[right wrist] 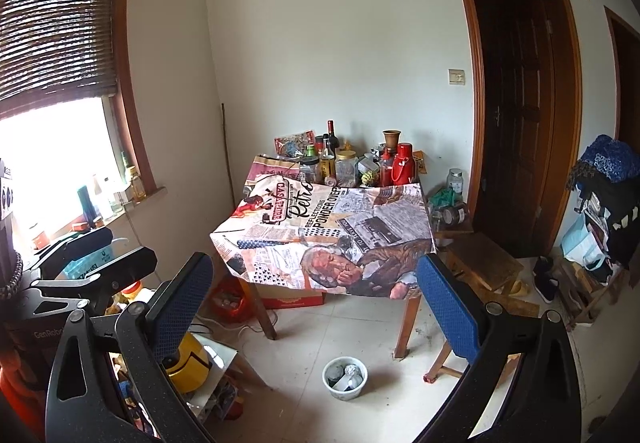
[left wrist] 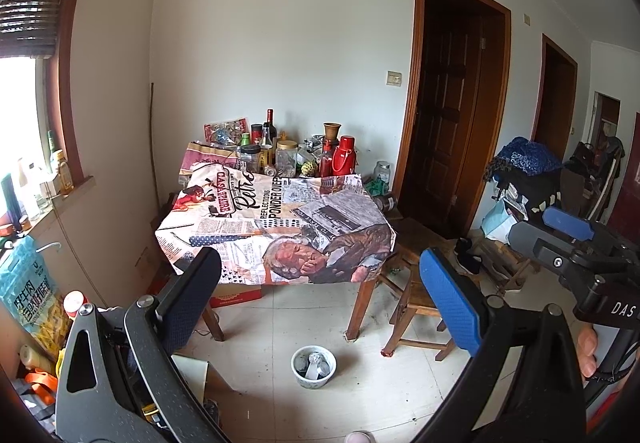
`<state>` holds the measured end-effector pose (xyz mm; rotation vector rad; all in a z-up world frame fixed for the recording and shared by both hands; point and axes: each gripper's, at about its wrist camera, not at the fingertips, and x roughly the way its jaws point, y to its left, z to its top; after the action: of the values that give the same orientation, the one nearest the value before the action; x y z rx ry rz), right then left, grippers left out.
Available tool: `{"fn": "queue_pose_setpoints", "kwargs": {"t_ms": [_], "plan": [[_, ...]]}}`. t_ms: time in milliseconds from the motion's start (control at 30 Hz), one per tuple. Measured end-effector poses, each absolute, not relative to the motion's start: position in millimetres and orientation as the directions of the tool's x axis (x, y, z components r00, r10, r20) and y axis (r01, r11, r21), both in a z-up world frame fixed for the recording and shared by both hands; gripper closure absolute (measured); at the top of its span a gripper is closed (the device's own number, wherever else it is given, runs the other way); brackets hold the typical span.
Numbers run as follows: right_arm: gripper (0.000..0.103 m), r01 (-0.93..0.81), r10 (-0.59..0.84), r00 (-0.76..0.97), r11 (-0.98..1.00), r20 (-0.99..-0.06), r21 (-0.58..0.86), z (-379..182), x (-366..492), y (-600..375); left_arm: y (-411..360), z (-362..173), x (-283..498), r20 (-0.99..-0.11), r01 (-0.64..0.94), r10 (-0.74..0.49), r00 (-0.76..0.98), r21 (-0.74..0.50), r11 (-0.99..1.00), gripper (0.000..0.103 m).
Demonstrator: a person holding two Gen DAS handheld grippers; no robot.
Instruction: Collect trash
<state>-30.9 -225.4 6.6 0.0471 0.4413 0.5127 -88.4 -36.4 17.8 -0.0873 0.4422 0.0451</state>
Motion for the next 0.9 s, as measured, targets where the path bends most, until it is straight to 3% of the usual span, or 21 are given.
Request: {"fn": "queue_pose_setpoints", "kwargs": {"t_ms": [900], "plan": [[0.002, -0.473, 0.487, 0.772, 0.869, -0.409, 0.144, 9.6, -29.0, -222.8, -44.7, 20.5, -86.4, -0.411, -0.055, 0.017, 0.911, -0.08, 0.995, 0.001]]}}
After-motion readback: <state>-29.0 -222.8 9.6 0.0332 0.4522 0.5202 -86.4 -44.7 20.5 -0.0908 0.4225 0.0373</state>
